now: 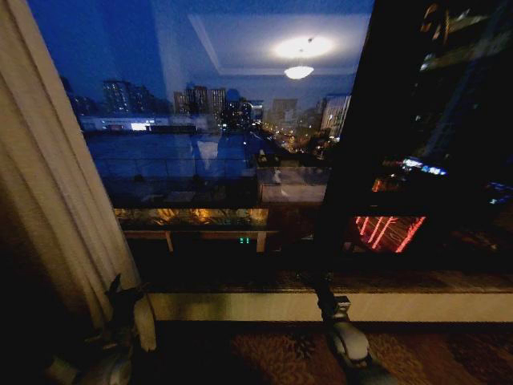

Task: Open the curtains by pulling them apart, changing their state from closed to fully open.

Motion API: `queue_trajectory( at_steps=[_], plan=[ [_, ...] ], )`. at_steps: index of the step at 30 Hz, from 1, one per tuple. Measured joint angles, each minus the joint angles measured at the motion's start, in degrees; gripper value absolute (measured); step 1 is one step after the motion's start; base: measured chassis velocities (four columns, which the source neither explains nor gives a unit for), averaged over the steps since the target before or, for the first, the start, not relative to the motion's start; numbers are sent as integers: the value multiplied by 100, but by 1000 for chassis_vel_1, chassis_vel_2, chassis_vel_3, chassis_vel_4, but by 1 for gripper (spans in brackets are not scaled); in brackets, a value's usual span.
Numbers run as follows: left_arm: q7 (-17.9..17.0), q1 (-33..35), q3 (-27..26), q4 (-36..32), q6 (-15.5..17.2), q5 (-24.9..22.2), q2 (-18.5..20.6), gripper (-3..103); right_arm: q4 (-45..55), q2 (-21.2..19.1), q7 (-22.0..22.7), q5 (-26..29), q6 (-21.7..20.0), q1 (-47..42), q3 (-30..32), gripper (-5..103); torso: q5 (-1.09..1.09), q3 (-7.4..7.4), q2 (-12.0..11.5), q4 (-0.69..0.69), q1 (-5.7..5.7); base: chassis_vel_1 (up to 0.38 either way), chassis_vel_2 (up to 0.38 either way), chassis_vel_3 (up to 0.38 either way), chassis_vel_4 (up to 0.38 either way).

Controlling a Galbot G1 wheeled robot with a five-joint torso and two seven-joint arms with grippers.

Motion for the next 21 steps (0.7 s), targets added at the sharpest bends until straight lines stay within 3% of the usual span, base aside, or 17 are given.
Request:
queue_trajectory(
  at_steps=[21],
  plan=[
    [55,-386,417,503,206,108,-93,100,0,0,0,0,0,0,0,100,-1,0,0,0,0,0,0,0,0]
  ],
)
